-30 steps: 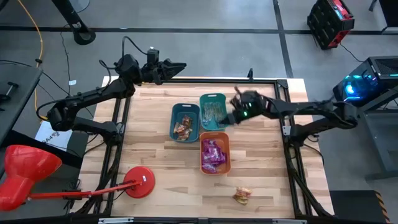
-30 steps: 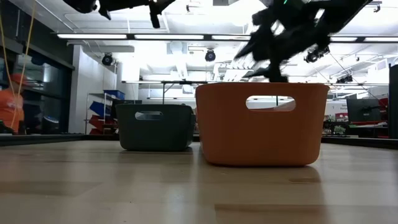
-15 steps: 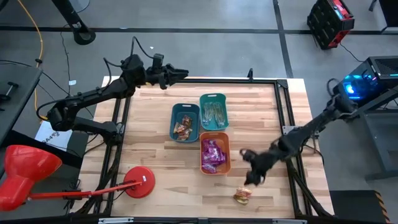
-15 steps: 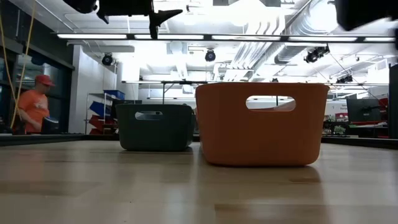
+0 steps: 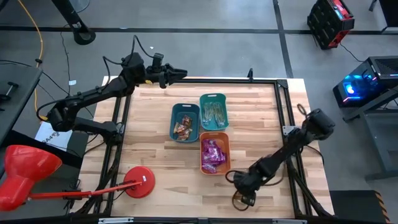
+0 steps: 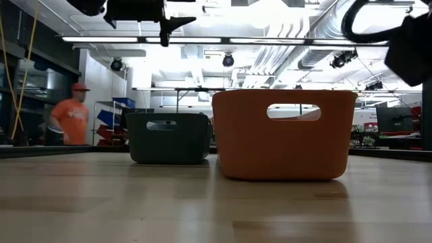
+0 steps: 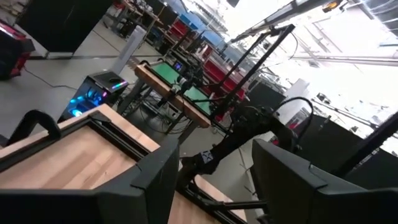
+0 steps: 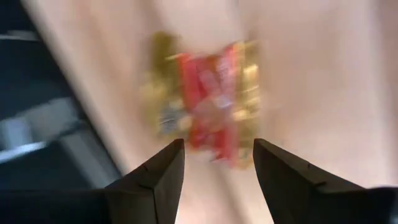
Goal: Sort candy
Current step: Put the yellow candy into the blue bin, then return to Home Position
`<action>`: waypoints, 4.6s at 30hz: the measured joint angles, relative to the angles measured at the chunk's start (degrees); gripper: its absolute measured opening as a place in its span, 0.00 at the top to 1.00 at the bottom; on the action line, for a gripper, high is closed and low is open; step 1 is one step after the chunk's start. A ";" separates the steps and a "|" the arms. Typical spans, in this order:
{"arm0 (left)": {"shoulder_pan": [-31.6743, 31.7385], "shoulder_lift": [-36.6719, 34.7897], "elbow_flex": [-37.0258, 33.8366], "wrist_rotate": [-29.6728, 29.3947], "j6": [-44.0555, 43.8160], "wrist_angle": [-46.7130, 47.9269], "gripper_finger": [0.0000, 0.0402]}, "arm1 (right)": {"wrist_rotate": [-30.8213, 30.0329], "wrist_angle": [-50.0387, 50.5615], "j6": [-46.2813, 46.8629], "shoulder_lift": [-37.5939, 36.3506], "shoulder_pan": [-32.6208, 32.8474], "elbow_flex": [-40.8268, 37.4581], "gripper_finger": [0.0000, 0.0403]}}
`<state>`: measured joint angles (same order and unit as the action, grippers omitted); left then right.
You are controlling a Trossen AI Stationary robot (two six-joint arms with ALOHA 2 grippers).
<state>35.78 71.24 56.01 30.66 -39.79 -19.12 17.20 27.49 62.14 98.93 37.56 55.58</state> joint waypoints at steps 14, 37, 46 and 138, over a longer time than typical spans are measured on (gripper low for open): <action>0.27 0.00 0.00 1.42 0.28 1.93 0.51 | -11.47 10.67 -4.35 12.71 1.83 12.60 0.56; 8.11 -3.57 0.02 4.27 0.63 -0.13 0.51 | -30.55 48.43 3.56 -18.31 -8.51 12.06 1.00; 5.68 -4.05 0.02 4.43 -1.64 0.10 0.51 | -27.89 2.59 -38.45 -14.07 -34.96 12.08 1.00; -22.68 -20.52 -54.95 -27.39 1.01 -47.18 1.00 | -25.55 -39.64 -31.63 -44.54 -43.42 -22.26 1.00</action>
<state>13.10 50.72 1.06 3.27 -38.79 -66.30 -8.35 -12.16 30.51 54.39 -5.86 33.32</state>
